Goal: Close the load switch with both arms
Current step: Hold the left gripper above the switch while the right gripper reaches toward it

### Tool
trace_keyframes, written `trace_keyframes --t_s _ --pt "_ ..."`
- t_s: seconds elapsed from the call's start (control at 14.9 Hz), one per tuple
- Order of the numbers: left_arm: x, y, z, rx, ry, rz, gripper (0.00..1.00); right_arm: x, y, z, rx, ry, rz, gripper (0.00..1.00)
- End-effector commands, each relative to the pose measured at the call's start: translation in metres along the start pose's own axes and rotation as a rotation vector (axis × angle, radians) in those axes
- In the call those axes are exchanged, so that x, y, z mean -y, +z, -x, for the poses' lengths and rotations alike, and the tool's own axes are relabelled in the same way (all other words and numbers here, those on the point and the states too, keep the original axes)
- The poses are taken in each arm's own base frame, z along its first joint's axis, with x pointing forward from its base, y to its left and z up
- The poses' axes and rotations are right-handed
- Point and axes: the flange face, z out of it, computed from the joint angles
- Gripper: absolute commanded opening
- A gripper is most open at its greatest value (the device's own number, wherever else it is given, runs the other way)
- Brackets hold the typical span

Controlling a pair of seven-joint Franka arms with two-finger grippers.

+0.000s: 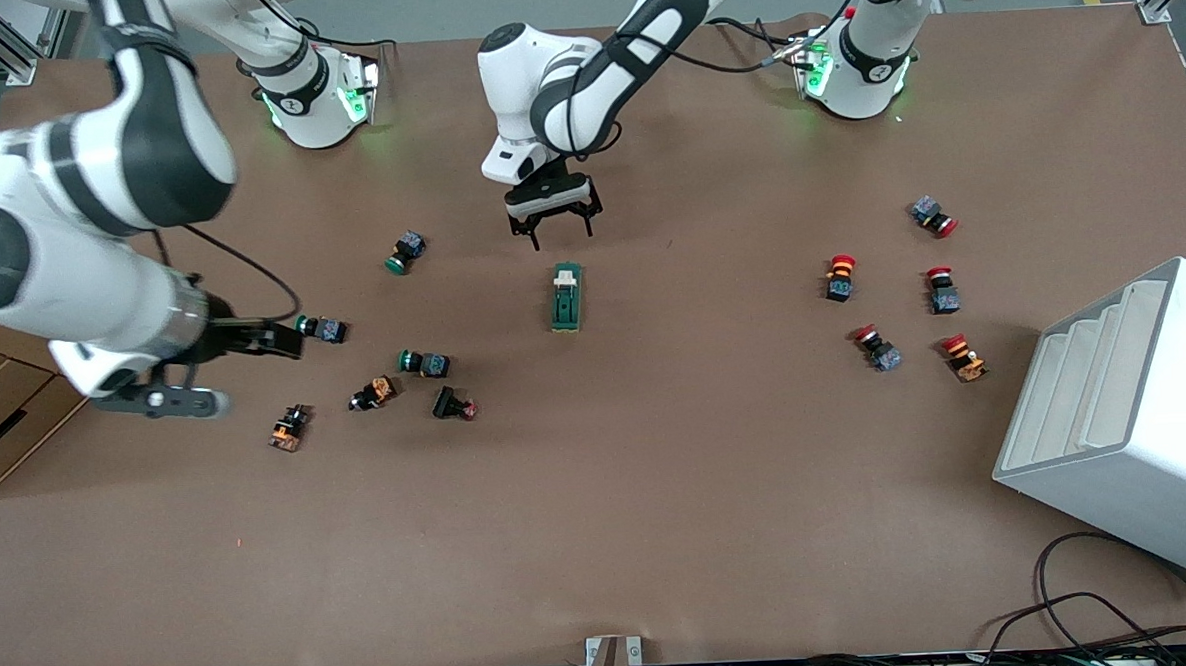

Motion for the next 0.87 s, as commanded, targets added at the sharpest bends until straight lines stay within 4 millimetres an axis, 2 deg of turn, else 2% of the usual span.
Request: trace_keyframes --t_s 0.0,0.2,0.27,0.4,0.6,0.8 --pt "0.001 0.009 0.013 -0.075 0.021 0.029 0.99 0.033 0.020 0.002 -0.006 0.084 0.008 1.00" --pt "0.014 0.024 0.044 -0.186 0.057 0.067 0.99 0.067 0.048 0.010 -0.011 0.175 0.010 1.00" --pt "0.021 0.032 0.051 -0.229 0.065 0.087 0.99 0.081 0.061 0.015 -0.017 0.206 0.004 1.00" --pt "0.026 0.033 0.068 -0.270 0.068 0.127 0.99 0.110 0.089 0.032 -0.044 0.239 -0.013 1.00" --pt "0.029 0.034 0.078 -0.305 0.109 0.144 0.98 0.150 0.124 0.051 -0.077 0.301 -0.037 1.00" --pt "0.037 0.041 0.087 -0.365 0.163 0.189 0.98 0.177 0.153 0.066 -0.046 0.284 -0.028 1.00"
